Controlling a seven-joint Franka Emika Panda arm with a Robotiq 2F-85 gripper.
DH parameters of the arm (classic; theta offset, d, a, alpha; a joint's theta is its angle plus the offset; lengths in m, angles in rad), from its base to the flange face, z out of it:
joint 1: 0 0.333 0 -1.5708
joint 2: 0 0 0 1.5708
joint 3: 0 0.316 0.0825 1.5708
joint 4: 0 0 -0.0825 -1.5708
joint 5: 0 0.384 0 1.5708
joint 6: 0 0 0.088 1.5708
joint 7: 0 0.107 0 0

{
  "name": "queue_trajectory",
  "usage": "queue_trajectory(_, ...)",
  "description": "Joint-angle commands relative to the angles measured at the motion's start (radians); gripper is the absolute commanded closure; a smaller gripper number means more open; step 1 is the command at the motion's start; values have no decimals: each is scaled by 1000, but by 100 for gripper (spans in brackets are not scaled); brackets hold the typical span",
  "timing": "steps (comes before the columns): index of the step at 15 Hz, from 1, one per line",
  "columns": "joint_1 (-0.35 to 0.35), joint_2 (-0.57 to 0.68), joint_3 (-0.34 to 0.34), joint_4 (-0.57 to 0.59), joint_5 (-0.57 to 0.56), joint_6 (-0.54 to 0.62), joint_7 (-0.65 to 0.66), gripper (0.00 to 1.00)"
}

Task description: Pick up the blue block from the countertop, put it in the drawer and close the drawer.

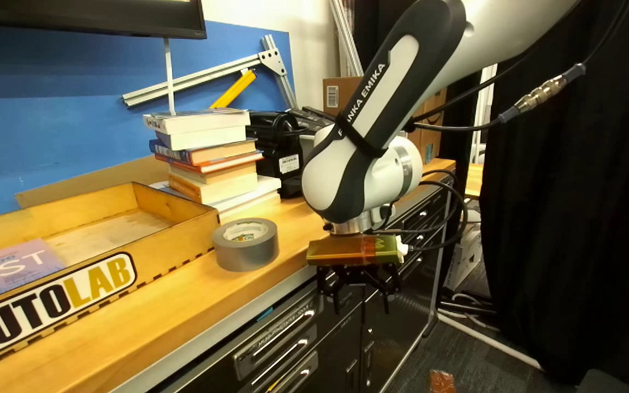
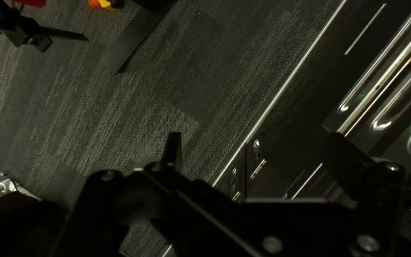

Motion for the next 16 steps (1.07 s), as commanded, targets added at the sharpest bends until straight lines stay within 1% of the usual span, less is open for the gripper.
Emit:
queue_trajectory(1, 12, 36, -10, 84, 21, -18, -4, 0)
queue_trajectory(4, 3, 32, -1, 95, 47, -24, -34, 0)
queue_trajectory(6, -7, -26, 16, 50, 90, -23, -108, 0)
queue_trajectory(8, 3, -96, 21, 8, 99, -33, -168, 0)
queue_trajectory(10, 15, -199, 42, -45, 93, -75, -263, 0)
queue_trajectory(12, 29, -294, 66, -78, 86, -138, -329, 0)
queue_trajectory(14, 47, -388, 95, -89, 73, -231, -383, 0)
queue_trajectory(15, 29, -265, 82, -35, 75, -177, -325, 0)
queue_trajectory(16, 32, -301, 93, -45, 75, -195, -326, 0)
